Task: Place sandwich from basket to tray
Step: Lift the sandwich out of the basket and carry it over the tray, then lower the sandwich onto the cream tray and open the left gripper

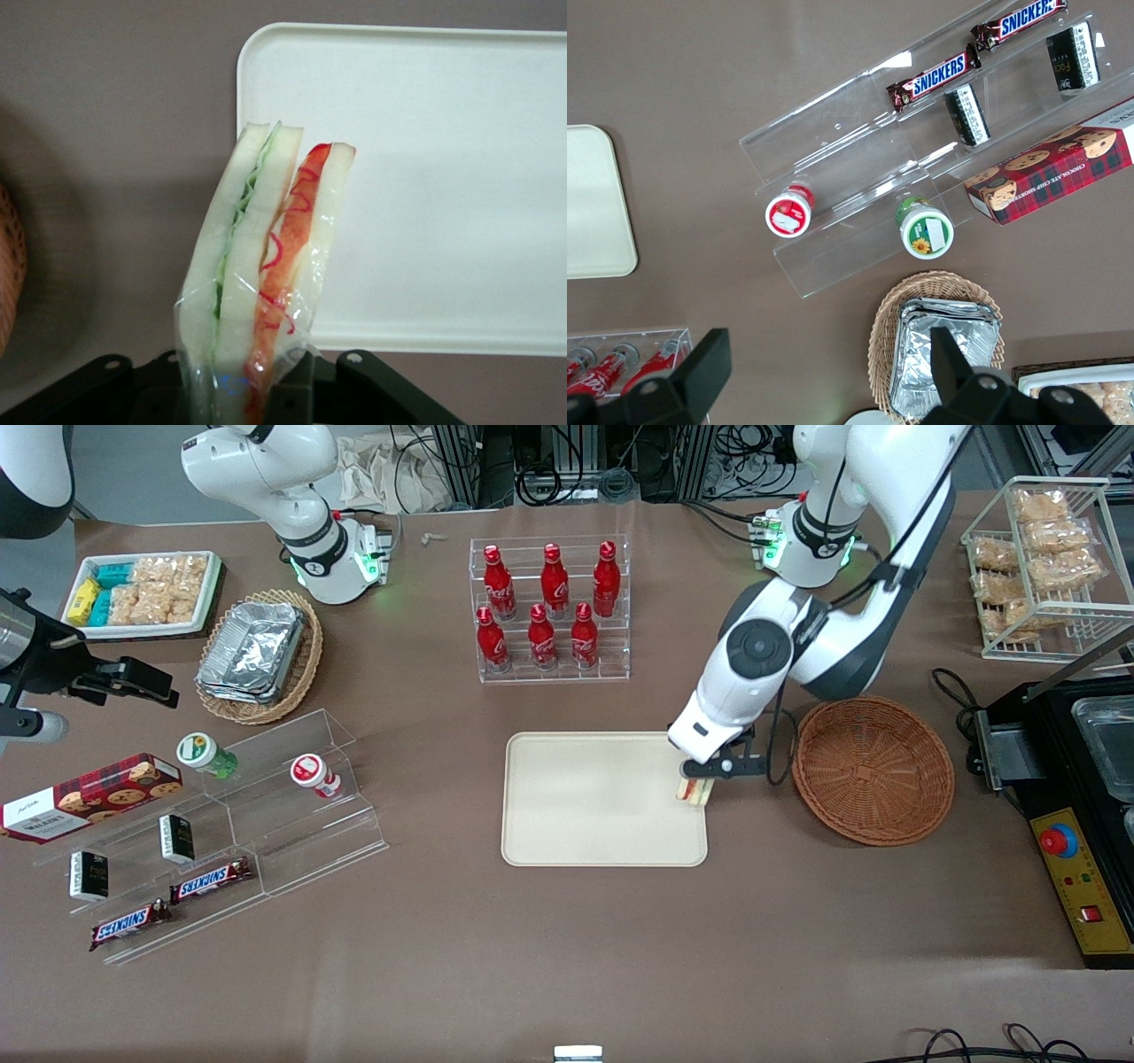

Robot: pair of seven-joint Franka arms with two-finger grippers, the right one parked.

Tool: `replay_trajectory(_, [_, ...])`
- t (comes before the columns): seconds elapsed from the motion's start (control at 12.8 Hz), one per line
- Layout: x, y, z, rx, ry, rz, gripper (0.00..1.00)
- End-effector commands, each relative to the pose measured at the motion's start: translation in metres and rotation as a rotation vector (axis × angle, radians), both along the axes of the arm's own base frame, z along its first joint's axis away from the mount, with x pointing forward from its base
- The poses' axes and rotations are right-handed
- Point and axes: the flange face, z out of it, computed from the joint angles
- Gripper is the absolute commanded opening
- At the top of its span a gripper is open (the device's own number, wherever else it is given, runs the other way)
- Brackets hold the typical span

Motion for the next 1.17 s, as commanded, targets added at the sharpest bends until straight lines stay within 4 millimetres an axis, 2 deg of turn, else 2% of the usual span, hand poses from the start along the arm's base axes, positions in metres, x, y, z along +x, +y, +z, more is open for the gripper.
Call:
replay_trajectory(0.0, [0.023, -0.008, -0.040, 0.016, 0.020, 0.016, 0.00])
replay_trajectory(0.16, [0.030, -0.009, -0.064, 0.018, 0.044, 0.023, 0.00])
replay_trajectory(0.23, [0.034, -0.009, -0.069, 0.012, 0.051, 0.030, 0.00])
replay_trajectory(0.39, [0.030, -0.031, -0.076, 0.008, 0.054, 0.021, 0.00])
replay_trajectory(0.62, [0.032, -0.034, -0.085, 0.003, 0.064, 0.033, 0.00])
replay_trajectory(0.7, [0.031, -0.034, -0.089, 0.004, 0.070, 0.033, 0.03])
replay_trajectory(0.78, [0.031, -0.034, -0.089, 0.004, 0.070, 0.035, 0.18])
replay_trajectory(0.94, [0.032, -0.033, -0.089, 0.004, 0.070, 0.035, 0.43])
replay_trajectory(1.09, [0.035, -0.032, -0.086, 0.004, 0.065, 0.038, 1.00])
